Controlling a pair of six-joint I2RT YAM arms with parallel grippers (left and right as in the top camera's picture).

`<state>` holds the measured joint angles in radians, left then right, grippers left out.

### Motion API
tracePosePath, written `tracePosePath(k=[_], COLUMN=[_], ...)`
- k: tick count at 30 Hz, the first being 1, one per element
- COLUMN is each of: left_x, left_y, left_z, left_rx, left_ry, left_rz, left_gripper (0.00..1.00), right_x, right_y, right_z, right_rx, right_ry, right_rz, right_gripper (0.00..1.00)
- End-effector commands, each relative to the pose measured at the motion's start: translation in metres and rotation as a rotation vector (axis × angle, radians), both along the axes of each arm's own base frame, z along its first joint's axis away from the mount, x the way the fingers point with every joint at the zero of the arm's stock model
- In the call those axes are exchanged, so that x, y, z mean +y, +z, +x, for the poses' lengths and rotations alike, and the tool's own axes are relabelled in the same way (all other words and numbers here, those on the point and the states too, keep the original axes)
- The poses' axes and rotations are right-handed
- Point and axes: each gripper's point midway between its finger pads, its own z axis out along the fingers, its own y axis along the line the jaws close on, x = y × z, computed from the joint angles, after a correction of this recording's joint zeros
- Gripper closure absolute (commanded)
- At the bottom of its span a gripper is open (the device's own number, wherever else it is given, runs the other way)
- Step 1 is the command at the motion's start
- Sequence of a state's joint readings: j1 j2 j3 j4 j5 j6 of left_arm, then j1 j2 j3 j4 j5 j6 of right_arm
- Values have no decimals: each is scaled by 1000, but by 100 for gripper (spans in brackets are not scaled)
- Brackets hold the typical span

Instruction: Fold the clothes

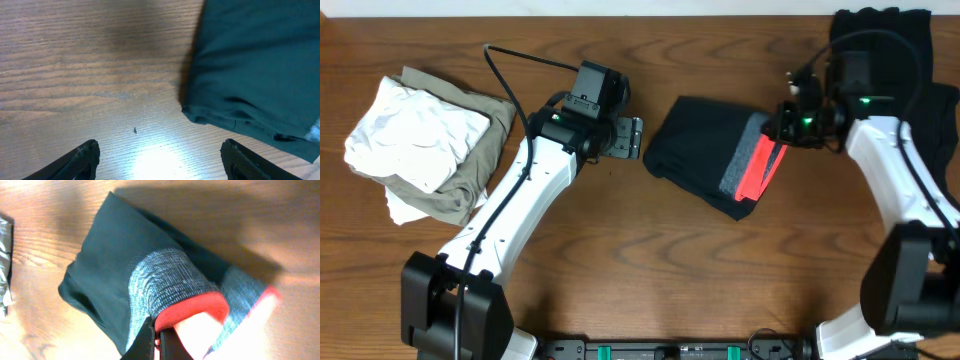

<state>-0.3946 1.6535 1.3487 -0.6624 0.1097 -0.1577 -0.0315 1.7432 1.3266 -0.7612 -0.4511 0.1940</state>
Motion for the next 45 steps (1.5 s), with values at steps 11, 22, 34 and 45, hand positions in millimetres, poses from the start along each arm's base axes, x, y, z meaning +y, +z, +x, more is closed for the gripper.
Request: tracePosePath(k=[11,22,34,45], left_x=[-26,-87,-148,-134], left_y=[12,-21,-42,-128], left_z=[14,32,36,-14], left_rx=[-82,-141,-197,105], left_ry=[-46,-163,-278,-302], left_rz=[-79,-105,-198,-62], left_gripper=[20,20,20,21], right_x=[-32,-39,-38,-50], right_y=[-47,-59,-59,-61], right_z=[-40,-66,-67,-66], right_rx=[263,393,394,390], right_ry=[-86,-89,-86,-102], right_rz=[-177,-221,-222,-294], right_gripper=[99,98,97,93])
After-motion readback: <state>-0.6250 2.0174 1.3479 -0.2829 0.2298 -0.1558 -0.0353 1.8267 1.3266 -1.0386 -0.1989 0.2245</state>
